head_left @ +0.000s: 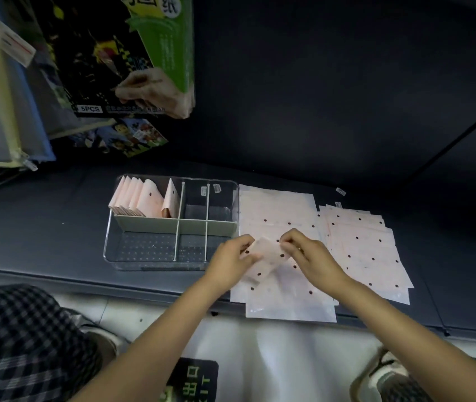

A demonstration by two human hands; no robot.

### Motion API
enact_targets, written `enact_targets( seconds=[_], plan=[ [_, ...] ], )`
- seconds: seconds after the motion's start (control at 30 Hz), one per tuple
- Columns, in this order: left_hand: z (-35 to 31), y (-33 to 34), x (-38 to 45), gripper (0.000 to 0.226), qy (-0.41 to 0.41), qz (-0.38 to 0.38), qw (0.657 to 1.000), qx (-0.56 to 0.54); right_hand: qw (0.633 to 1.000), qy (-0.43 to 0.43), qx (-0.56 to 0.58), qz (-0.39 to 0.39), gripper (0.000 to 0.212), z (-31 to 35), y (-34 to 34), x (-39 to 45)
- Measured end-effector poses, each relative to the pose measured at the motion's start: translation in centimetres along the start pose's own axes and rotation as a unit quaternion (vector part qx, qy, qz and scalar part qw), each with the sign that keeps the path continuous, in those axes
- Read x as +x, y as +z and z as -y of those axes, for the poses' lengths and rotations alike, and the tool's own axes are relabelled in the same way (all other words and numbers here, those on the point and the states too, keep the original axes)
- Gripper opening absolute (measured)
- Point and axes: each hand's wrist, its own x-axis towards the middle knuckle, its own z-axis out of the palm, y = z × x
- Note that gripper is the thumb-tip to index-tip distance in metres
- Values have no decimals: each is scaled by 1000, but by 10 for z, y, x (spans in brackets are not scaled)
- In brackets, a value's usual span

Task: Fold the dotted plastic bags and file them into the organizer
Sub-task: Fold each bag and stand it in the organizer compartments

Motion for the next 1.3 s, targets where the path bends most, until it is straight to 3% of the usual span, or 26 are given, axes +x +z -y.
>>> enact_targets(
  seconds=[0.13, 0.23, 0.33, 0.4, 0.47, 0.6, 0.77, 0.87, 0.97, 1.03, 1.13, 1.23, 1.3],
  plan=[
    [-16, -49, 13, 5, 41, 55, 997, 22, 999, -11, -28, 45, 7, 40, 1, 21],
    [-12, -90, 23, 10, 62, 8, 987, 150, 1000, 14, -13, 18, 15, 65, 14, 42],
    [13, -125, 28, 29, 25, -137, 926, 350, 993, 72, 88, -20, 19, 84, 26, 65],
    [32, -137, 24, 34, -38, -153, 892, 423, 980, 105, 163, -34, 24, 95, 33, 80],
    [50, -136, 20, 35, -63, -132, 879, 453, 969, 119, 212, -41, 27, 105, 39, 94],
    [67, -132, 13, 31, -71, -185, 865, 461, 969, 120, 208, -55, 26, 122, 56, 126],
    [74, -142, 11, 28, -89, -267, 860, 425, 995, 85, 25, -47, 25, 137, 87, 162],
    [73, -141, 9, 23, -75, -283, 868, 401, 988, 72, -128, -37, 24, 146, 106, 175],
    [75, -135, 6, 17, -53, -295, 877, 376, 979, 81, -185, -18, 26, 153, 127, 182],
    [77, -133, 4, 14, -38, -328, 879, 344, 980, 91, -176, 1, 28, 156, 139, 185],
    [78, -130, 3, 15, -5, -380, 877, 293, 991, 113, -67, 27, 40, 155, 151, 186],
    [76, -130, 4, 21, 30, -384, 879, 283, 987, 147, 37, 47, 55, 151, 154, 186],
    [76, -130, 5, 23, 41, -367, 883, 291, 976, 161, 138, 41, 49, 147, 151, 183]
  ],
)
